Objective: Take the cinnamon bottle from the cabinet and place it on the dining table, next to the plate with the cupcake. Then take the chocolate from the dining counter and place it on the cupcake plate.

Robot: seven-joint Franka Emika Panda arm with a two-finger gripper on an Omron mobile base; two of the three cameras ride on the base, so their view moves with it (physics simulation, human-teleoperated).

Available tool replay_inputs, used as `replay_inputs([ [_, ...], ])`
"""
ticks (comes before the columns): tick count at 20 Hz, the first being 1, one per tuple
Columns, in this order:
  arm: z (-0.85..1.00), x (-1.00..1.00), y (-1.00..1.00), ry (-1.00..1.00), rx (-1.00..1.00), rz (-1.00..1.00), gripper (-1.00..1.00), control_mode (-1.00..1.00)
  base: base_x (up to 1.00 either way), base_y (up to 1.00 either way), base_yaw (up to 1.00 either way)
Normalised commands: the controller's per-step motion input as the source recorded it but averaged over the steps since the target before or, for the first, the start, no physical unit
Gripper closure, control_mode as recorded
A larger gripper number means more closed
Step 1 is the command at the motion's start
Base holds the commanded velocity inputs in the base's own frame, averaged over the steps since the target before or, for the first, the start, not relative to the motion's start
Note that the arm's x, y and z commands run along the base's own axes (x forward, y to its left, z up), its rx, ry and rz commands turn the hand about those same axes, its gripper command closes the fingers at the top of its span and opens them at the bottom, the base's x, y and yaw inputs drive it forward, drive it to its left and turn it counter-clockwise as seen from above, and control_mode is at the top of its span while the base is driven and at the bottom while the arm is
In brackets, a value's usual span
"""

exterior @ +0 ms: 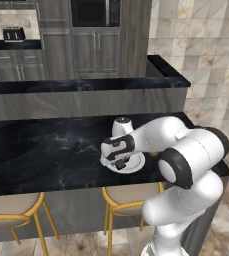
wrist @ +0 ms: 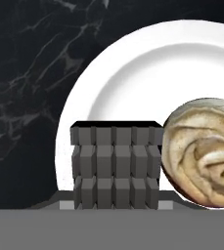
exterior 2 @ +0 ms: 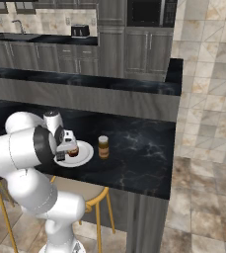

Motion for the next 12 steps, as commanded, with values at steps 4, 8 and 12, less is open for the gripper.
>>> replay_inputs([
  [4, -0.1, 0.2, -0.04, 0.0, 0.0, 0.0, 1.0, -1.0, 0.0, 0.0, 0.0],
  [8, -0.1, 0.13, 0.0, 0.0, 0.0, 0.0, 1.0, -1.0, 0.0, 0.0, 0.0],
  [12, -0.12, 0.11, 0.0, 0.0, 0.0, 0.0, 1.0, -1.0, 0.0, 0.0, 0.0],
])
